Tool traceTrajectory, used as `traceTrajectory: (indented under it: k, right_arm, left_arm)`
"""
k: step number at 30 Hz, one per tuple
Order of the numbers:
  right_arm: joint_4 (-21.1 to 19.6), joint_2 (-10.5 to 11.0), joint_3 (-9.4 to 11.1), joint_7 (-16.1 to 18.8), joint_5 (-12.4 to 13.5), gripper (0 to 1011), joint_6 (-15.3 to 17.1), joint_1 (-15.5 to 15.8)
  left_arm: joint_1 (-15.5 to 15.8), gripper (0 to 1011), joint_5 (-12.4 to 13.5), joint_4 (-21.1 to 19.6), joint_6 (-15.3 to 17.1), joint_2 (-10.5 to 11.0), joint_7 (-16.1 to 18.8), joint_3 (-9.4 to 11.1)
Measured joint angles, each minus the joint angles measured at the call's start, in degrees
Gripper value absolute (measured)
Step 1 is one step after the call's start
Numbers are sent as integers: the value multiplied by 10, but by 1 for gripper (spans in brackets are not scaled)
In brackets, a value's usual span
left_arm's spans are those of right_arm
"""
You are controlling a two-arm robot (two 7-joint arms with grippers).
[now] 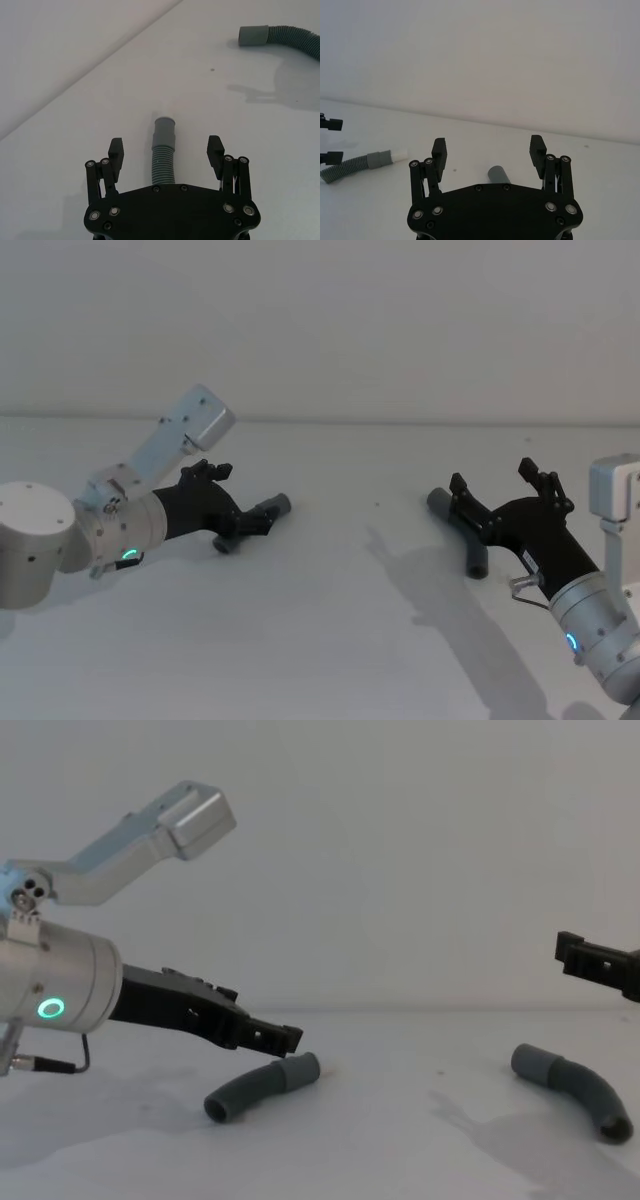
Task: Use both hands to pick up one end of the pipe from the table, align the ends, and insert them.
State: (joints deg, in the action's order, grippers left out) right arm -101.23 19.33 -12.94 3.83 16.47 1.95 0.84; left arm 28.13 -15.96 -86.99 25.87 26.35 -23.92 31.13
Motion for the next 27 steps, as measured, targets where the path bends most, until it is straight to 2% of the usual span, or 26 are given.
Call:
traceTrajectory:
  k: [11, 27]
  right_arm:
    - [0, 0, 0, 0, 0, 1002, 0, 0]
    - [0, 0, 0, 0, 0, 1002, 0, 0]
  left_arm:
    - [28, 1001, 2, 52, 3, -23, -23, 11]
    - [49, 1001, 9, 98, 15, -45, -42, 19]
